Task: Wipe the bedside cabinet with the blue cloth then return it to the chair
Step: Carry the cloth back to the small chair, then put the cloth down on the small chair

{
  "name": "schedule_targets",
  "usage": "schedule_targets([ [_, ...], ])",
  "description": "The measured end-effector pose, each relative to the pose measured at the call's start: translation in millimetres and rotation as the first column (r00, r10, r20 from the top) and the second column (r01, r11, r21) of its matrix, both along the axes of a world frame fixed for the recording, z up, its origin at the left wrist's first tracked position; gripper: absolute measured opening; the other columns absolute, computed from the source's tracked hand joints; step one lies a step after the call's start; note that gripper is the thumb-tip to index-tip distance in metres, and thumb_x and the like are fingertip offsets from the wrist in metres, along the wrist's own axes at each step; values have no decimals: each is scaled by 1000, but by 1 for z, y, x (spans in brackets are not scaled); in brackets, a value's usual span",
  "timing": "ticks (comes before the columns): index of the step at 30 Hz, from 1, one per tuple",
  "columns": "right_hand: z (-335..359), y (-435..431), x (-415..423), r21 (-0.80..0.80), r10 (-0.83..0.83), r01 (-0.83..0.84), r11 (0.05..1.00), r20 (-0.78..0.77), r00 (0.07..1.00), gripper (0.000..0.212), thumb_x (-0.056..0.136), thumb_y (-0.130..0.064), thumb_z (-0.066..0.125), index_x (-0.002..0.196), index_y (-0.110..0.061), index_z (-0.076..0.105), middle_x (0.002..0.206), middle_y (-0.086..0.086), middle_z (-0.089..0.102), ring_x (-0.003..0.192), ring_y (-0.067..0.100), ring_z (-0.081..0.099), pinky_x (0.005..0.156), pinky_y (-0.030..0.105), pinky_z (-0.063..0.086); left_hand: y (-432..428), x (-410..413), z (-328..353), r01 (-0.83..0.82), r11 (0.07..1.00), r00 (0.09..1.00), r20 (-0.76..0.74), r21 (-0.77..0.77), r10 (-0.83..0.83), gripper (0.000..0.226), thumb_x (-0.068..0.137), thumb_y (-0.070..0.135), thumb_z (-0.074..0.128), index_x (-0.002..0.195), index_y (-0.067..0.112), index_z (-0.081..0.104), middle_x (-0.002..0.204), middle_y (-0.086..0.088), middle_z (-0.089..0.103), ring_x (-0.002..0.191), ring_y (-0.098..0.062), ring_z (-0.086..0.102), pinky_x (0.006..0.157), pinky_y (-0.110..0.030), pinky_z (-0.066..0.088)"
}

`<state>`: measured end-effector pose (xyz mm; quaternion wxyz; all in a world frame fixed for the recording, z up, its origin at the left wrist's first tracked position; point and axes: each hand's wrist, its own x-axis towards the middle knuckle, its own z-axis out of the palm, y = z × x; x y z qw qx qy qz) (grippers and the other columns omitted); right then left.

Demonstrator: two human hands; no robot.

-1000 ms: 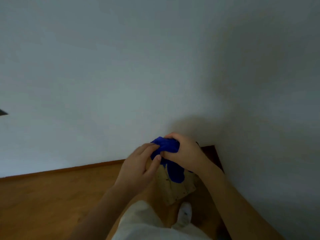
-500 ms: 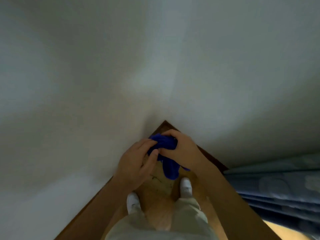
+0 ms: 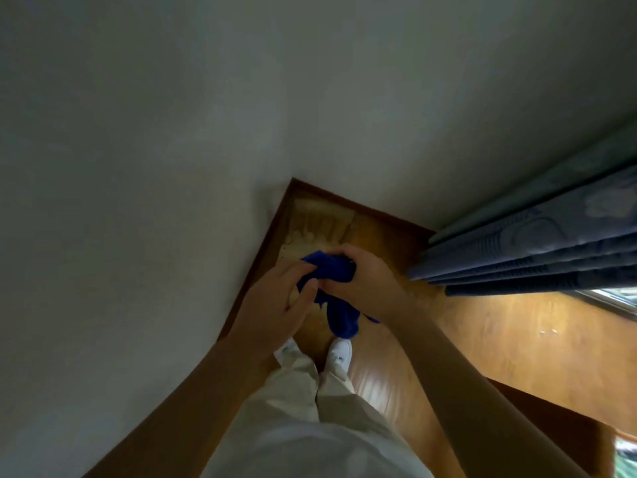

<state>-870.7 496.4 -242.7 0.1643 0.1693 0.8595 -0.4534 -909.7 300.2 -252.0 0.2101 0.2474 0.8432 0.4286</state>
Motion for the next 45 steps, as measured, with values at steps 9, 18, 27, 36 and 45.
schedule_targets([
  [9,-56,-36,19,-66,17,-12,998,72,997,47,83,-38,81,124,-30,60,110,-11,66,98,8,65,83,27,57,-36,24,-40,13,999,999,31,-38,-12,32,101,44,38,122,29,57,110,11,63,97,-7,61,83,-33,52],
  [18,-143,-76,17,-64,-126,134,989,121,985,49,81,-40,80,125,-28,61,110,-9,68,97,11,66,86,36,58,-62,7,-127,18,996,991,135,-90,-5,33,102,35,43,123,18,61,113,4,65,99,-9,62,87,-33,53],
  [27,-312,-82,3,-100,-143,159,982,148,979,46,80,-33,84,121,-25,63,110,-8,68,99,13,66,87,36,58,-62,-14,-283,44,993,979,200,-105,-22,30,102,31,41,118,16,62,103,8,62,91,-2,60,78,-7,41],
  [36,-501,-85,-23,-19,-98,101,995,130,987,57,79,-36,80,131,-20,61,118,-2,67,105,16,63,88,33,54,-60,-43,-464,50,988,974,224,-146,-16,33,102,37,40,107,15,64,92,0,66,82,-11,61,73,-30,50],
  [45,-514,-97,15,209,-95,86,974,32,995,66,85,-26,73,146,-13,51,149,6,49,137,25,42,112,32,38,-67,-27,-500,152,951,953,296,-270,-69,43,106,36,38,139,13,52,141,-5,52,126,-11,48,94,-12,32],
])
